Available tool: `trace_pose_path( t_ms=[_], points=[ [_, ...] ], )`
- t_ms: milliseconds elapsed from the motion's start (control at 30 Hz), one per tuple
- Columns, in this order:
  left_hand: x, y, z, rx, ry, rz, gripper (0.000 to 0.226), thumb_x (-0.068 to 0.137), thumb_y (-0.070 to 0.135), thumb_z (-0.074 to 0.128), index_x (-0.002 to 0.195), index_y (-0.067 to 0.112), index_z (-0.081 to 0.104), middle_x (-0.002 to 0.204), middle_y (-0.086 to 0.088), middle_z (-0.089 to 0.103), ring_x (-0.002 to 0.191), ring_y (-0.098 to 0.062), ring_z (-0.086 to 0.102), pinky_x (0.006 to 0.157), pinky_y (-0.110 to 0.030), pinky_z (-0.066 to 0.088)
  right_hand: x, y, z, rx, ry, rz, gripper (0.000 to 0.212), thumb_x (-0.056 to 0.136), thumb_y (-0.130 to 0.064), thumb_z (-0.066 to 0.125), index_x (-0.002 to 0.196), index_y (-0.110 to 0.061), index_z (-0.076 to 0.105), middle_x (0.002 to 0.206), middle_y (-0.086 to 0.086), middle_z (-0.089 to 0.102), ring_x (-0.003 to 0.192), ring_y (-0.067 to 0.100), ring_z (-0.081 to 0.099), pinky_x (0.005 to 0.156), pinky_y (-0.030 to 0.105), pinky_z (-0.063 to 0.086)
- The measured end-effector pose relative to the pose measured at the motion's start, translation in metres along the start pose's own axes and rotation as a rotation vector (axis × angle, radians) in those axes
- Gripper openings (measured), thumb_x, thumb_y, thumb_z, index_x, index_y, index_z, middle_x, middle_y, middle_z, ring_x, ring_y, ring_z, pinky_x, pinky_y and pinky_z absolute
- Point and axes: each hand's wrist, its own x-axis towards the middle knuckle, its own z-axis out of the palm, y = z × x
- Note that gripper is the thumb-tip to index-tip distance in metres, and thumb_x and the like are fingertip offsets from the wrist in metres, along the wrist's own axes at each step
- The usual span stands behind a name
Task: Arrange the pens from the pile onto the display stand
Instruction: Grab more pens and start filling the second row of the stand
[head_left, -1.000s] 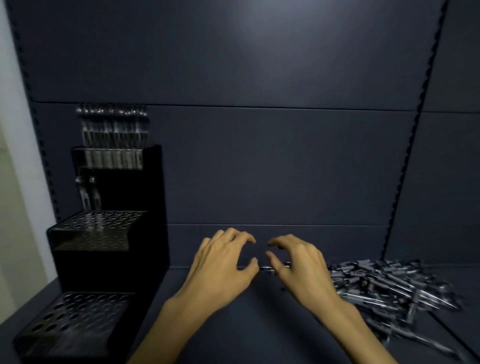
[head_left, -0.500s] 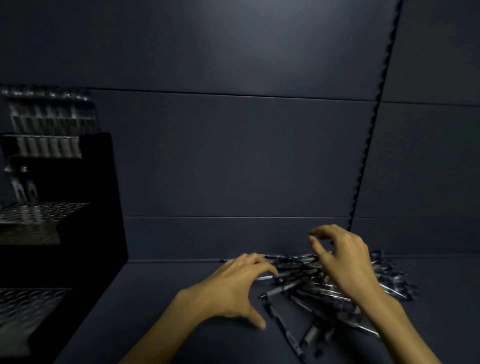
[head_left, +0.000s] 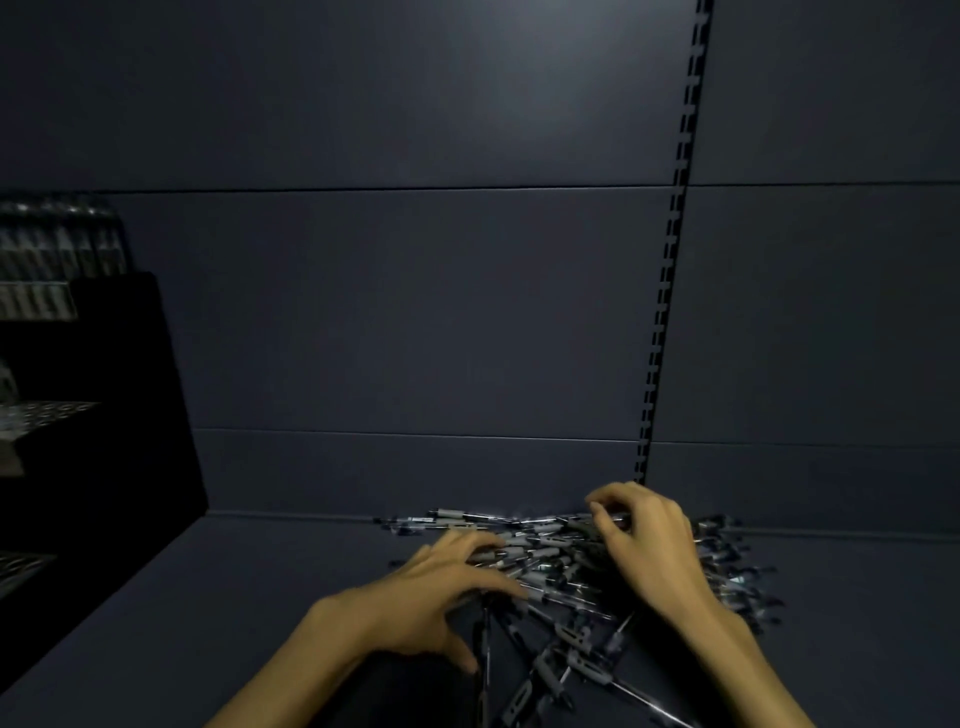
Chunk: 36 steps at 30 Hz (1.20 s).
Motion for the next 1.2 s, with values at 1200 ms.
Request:
trace_pose_path(
  t_ms=[1200],
  points=[
    [0.014, 0.023, 0.012, 0.104, 0.051, 0.259, 0.040, 0.076, 0.020, 0.075, 0.104, 0.029, 0.048, 0.135, 0.005, 0.049, 0.126, -0.014, 0.040, 0.107, -0.033, 0.028, -0.027, 0.009, 0.022, -0.163, -0.083, -0.090, 0.010, 0.091, -0.016, 0.064, 0.098, -0.022, 0.069, 0.097, -0.009, 0.068, 0.093, 0.016, 0.063, 0.077, 0.033, 0.050]
  ],
)
